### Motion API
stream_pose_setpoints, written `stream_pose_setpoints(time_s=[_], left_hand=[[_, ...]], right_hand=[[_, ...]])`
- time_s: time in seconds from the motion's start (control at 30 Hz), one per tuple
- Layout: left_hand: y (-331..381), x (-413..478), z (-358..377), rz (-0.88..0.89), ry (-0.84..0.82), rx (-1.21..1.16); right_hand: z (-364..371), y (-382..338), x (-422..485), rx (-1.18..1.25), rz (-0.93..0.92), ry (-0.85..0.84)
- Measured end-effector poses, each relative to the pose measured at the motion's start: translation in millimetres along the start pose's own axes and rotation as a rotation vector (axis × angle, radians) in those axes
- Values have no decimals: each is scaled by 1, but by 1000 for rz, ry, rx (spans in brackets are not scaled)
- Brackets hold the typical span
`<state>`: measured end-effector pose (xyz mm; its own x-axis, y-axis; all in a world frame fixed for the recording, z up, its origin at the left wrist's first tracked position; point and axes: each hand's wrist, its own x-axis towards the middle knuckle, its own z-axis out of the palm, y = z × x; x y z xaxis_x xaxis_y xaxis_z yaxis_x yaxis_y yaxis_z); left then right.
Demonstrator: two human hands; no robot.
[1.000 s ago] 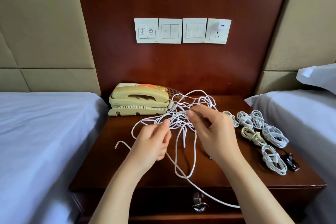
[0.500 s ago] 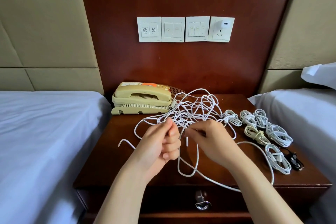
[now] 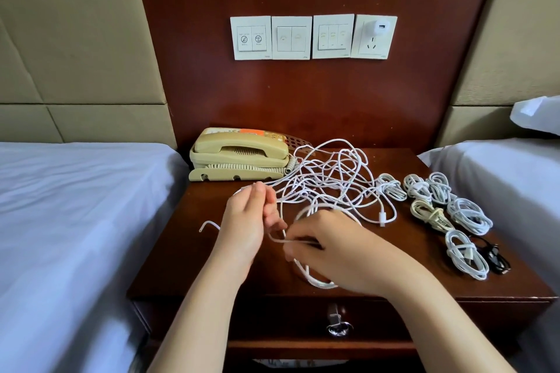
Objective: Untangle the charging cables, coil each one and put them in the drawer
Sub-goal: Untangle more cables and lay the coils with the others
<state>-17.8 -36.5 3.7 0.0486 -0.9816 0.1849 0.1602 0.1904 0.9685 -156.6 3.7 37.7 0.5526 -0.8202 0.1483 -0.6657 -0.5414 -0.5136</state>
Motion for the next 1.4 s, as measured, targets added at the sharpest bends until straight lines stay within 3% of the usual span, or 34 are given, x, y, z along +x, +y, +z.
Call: stream_pose_setpoints(time_s=[0.07,0.23,0.33,0.43,0.57,0.67,0.73,0.87,1.03,1.13,1.27,1.33,1.4], left_hand=[[-3,-1,0,67,-4,198],[2,-5,4,18,-107,191],[4,-9,4,79,25,420],[4,-8,1,157,158,726],[1,-6,-1,178,133,980],[1,-6,-2,137,113,940],[1,-8,-1,131,91,906],[0,-13,4,169,-3,873],[2,-12,4,250,25,845],[3,-12,6,215,-27,837],[5,-12,5,160,-58,828],[5,-11,5,61,-121,696],[6,-12,8,-85,-216,420]], right_hand=[[-6,-3,-1,93,-42,54],[-10,4,1,225,-63,283],[-10,6,1,273,-55,385],[-14,9,0,303,-39,368],[-19,15,-6,506,-18,179],[-19,15,-10,645,-34,62],[-16,14,-8,688,-67,96],[-10,20,-1,670,-48,327],[-3,35,7,598,8,573],[-1,38,9,492,-8,659],[2,39,8,326,-38,891],[2,34,8,311,-63,958],[2,30,8,331,-91,986]])
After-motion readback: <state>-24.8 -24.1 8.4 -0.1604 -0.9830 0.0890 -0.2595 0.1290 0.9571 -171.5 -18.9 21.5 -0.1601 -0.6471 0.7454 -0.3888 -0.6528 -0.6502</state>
